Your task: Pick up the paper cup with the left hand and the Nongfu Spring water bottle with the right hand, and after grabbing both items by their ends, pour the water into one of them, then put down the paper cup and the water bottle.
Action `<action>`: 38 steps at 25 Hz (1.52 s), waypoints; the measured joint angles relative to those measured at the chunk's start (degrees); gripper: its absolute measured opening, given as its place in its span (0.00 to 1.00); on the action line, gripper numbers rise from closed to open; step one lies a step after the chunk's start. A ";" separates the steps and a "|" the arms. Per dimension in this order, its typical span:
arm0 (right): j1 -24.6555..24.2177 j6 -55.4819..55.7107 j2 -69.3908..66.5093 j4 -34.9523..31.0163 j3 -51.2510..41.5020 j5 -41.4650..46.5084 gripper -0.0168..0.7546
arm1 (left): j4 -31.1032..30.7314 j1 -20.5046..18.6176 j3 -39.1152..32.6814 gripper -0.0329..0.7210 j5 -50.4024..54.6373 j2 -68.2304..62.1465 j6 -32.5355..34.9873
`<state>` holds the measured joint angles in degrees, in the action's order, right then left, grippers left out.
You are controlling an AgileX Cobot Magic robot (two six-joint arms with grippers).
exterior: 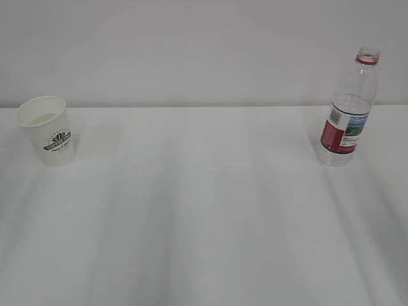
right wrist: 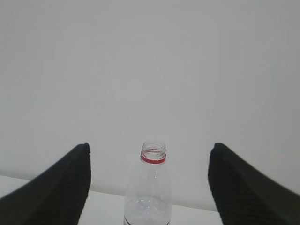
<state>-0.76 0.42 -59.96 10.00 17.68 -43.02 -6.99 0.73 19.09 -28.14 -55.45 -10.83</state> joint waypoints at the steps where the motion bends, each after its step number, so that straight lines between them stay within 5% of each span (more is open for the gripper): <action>1: 0.00 0.00 1.01 0.00 0.00 0.91 0.78 | 0.00 0.00 -0.03 0.83 1.91 1.38 0.00; 38: 0.00 6.10 40.17 7.26 -0.40 51.23 0.78 | -2.36 0.00 6.75 0.80 55.27 39.13 0.00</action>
<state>-0.76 6.52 -19.79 17.26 17.28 8.21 -9.35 0.73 25.84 27.13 -16.32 -10.83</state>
